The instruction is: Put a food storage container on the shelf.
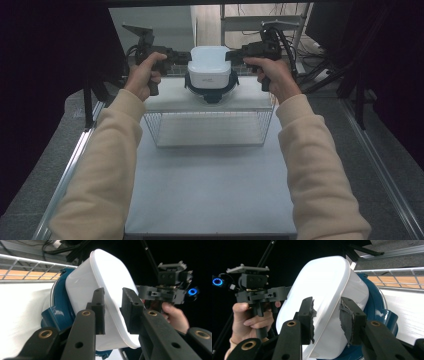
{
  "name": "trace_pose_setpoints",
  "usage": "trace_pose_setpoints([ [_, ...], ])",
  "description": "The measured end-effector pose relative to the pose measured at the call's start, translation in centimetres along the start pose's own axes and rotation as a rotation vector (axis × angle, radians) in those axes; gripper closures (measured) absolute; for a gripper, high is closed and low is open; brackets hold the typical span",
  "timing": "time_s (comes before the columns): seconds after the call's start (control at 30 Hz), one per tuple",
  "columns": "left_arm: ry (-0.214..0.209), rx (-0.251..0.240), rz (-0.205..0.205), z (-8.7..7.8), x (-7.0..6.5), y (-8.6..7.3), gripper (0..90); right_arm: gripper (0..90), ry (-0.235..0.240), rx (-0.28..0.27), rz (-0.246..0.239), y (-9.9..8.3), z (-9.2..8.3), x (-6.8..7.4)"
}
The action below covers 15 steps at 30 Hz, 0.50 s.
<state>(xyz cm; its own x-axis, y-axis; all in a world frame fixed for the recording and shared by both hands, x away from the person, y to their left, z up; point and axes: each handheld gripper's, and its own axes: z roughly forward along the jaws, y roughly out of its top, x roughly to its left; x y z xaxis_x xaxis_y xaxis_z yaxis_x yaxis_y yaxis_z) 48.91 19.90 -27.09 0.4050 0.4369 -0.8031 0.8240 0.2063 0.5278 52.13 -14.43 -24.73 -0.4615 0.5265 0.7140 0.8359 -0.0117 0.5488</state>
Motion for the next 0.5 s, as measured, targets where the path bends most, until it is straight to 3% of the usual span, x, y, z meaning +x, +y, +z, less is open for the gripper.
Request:
trace_pose_setpoints([
  [0.07, 0.037, -0.004, 0.035, 0.0, -0.5, -0.2, 70.3, 61.6, -0.003, -0.005, -0.006, -0.1, 0.0, 0.1],
  [0.17, 0.072, -0.041, 0.085, -0.5, -1.3, -0.5, 54.9, 42.5, -0.033, -0.022, -0.045, -0.4, -0.1, 0.9],
  [0.27, 0.186, -0.088, 0.207, -1.8, -2.9, -1.6, 46.8, 33.3, -0.071, -0.076, -0.131, -0.8, -1.0, 1.9],
  [0.43, 0.234, -0.098, 0.328, -3.9, -4.4, -4.4, 34.2, 27.7, -0.076, -0.092, -0.306, -3.1, -3.7, 3.4],
  [0.47, 0.264, -0.091, 0.365, -4.4, -4.5, -5.3, 32.7, 26.9, -0.073, -0.092, -0.329, -3.6, -4.1, 3.6],
  [0.5, 0.284, -0.09, 0.378, -4.7, -4.5, -6.0, 31.2, 26.0, -0.067, -0.09, -0.366, -4.5, -4.7, 3.8],
])
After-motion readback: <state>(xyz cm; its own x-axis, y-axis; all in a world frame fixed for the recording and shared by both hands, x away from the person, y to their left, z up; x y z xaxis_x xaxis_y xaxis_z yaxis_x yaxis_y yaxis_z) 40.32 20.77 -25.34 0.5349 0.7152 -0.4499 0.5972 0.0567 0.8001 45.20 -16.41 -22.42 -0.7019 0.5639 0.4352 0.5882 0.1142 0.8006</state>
